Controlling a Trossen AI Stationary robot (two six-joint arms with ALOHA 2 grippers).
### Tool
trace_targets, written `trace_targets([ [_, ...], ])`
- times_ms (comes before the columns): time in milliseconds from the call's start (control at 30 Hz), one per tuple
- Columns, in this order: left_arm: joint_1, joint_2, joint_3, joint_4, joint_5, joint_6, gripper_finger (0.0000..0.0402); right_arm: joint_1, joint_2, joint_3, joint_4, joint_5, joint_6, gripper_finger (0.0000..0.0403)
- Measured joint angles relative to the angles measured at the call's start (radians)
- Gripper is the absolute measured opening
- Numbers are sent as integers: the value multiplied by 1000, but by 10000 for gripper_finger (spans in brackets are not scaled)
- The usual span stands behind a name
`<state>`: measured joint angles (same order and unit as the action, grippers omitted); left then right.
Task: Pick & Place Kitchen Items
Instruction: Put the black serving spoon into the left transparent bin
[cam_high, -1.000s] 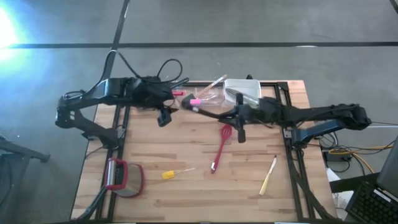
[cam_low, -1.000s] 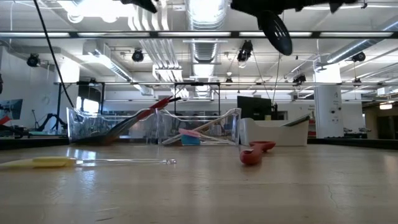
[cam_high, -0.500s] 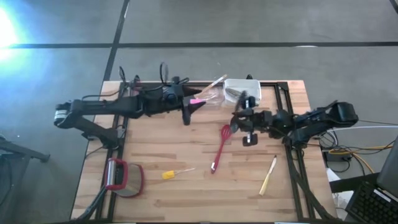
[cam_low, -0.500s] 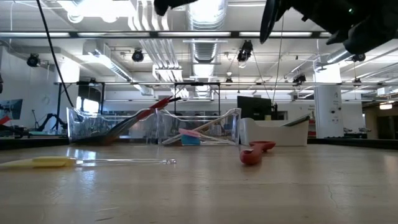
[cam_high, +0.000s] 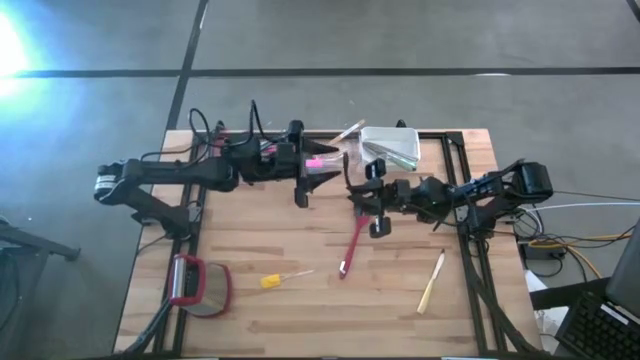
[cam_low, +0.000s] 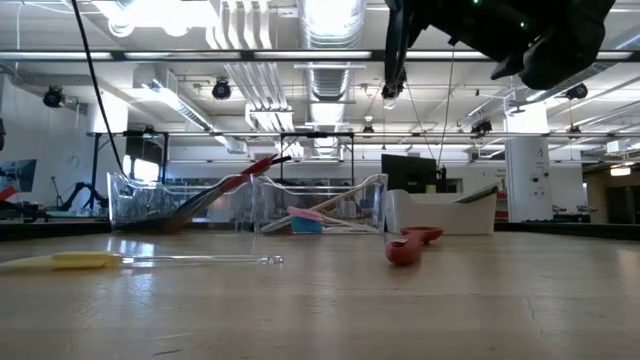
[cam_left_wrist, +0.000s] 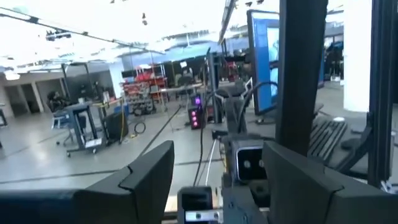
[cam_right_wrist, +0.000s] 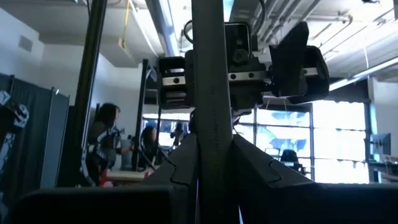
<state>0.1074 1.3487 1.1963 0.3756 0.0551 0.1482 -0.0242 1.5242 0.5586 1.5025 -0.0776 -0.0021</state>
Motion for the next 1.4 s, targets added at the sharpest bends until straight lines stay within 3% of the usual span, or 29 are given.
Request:
trace_targets([
  [400, -2, 19, 75, 40, 164, -77, 250, -4, 8, 34, -38, 32, -28, 58],
  [733, -6, 77, 144, 35, 171, -78, 248, -7, 10, 40, -57, 30, -26, 58],
  [867, -6, 76, 163, 40, 169, -79, 213, -7, 8, 39, -56, 30, -23, 58],
  [1067, -6, 76, 159, 32, 169, -103, 94, -8, 9, 39, -56, 50, -23, 58],
  [1267, -6, 73, 162, 5, 170, -99, 98, -7, 9, 37, -60, 51, -23, 58],
  [1400, -6, 66, 209, -108, 171, -79, 98, -6, 2, 37, -64, 51, -8, 58],
])
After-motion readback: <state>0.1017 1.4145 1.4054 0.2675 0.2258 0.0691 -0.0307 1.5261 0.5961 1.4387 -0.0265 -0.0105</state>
